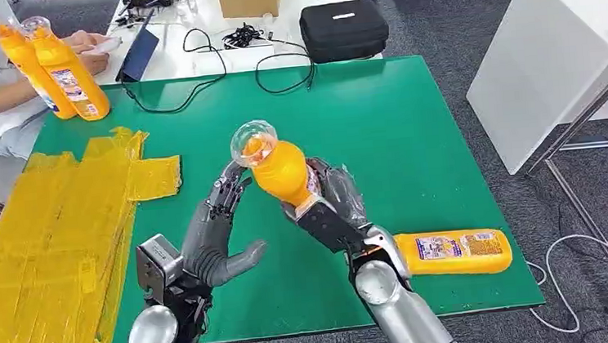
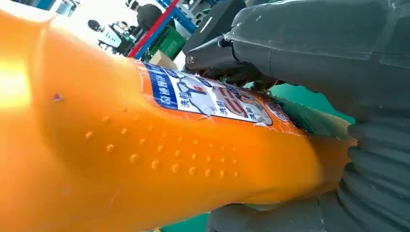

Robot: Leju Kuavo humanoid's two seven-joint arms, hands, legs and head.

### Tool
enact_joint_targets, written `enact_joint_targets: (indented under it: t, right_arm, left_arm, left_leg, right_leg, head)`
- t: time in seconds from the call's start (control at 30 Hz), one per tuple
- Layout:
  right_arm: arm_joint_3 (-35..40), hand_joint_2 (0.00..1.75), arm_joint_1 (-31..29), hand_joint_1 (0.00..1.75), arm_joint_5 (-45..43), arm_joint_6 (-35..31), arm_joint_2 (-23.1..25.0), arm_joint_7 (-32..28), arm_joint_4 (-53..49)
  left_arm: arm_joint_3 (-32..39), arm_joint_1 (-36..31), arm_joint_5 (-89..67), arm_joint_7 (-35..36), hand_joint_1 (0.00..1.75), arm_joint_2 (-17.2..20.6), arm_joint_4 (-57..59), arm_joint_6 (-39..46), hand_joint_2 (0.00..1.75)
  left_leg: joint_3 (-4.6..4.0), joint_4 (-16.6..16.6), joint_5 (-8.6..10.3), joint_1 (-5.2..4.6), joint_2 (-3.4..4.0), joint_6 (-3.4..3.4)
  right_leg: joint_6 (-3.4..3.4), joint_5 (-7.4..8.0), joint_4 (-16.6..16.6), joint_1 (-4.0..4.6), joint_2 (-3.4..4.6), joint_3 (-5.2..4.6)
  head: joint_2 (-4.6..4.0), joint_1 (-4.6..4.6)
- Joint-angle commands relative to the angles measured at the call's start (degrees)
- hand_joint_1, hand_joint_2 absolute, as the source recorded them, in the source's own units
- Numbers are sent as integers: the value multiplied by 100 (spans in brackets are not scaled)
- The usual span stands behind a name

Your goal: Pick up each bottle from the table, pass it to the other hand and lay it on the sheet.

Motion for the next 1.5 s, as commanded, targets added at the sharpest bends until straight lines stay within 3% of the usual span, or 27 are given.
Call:
enact_joint_targets:
  t: [0.03,1.07,1.5]
  right_arm:
    - [496,175,-320,173,-189,-2,-35,-13,484]
    - [1354,175,-191,173,341,-255,-72,-48,265]
    - [1662,175,-203,171,396,-248,-108,-58,346]
  left_arm:
    - [-180,-236,-44,6,0,78,363,181,175]
    - [83,-388,-79,128,0,5,937,463,175]
    - [817,-283,919,-112,0,31,586,267,175]
  left_leg:
    - [23,-1,-9,5,2,-9]
    - [35,-2,-13,6,-2,-12]
    - [38,0,-17,8,10,-14]
  right_leg:
    - [-5,-7,-3,5,-3,24]
    - [-6,-13,-5,7,-9,36]
    - [-6,-13,-5,8,2,37]
  head:
    - [0,2]
    - [0,2]
    - [0,0]
